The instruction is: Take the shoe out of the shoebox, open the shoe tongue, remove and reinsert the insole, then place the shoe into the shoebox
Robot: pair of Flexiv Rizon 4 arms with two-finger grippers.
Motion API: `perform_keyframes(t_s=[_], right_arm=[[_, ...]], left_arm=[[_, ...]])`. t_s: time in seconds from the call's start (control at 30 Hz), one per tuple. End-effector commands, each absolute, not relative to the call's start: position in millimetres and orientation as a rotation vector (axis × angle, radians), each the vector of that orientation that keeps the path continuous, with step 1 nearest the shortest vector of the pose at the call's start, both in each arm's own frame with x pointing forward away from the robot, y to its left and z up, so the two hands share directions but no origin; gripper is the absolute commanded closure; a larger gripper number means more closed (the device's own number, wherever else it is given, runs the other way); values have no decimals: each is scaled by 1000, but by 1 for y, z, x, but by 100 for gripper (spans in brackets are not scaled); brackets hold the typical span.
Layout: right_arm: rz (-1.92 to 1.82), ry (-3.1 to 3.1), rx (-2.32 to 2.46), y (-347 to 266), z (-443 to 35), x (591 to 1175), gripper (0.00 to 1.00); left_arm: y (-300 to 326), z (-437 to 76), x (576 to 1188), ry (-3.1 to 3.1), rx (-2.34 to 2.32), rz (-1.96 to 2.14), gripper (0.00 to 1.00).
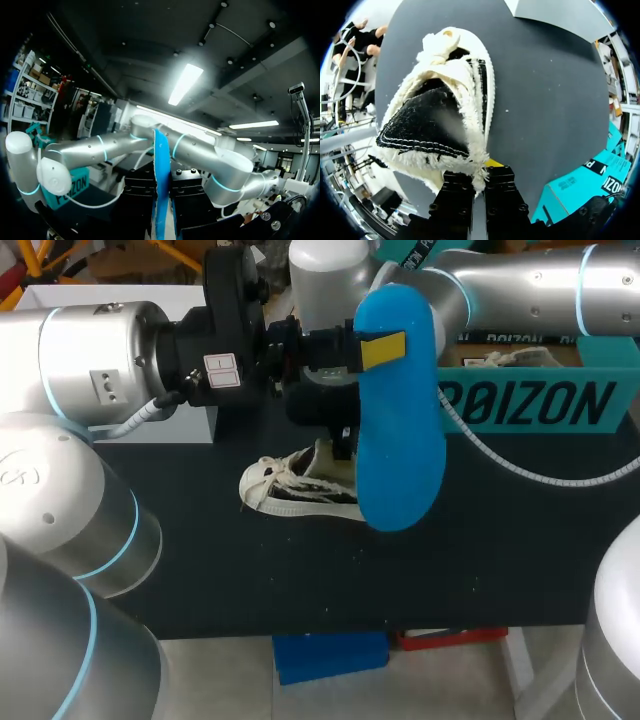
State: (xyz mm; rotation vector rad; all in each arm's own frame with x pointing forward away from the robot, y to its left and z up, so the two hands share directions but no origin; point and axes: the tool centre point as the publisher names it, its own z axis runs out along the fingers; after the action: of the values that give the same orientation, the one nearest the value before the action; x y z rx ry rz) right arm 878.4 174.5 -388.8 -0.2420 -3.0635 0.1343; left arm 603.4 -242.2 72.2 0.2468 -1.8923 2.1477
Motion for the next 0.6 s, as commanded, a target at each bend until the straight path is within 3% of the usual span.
perform_keyframes(t_s=[0.03,0.37,0.6], right_arm=[[139,-3063,-244,176,-389,879,100],[139,-3063,-244,176,-389,879,100],[72,-2945,-501,150,-334,858,100]], left_arm=[[-245,72,600,-1892,258,2154,100],[-245,72,600,-1892,258,2154,100],[-245,72,600,-1892,258,2154,100]])
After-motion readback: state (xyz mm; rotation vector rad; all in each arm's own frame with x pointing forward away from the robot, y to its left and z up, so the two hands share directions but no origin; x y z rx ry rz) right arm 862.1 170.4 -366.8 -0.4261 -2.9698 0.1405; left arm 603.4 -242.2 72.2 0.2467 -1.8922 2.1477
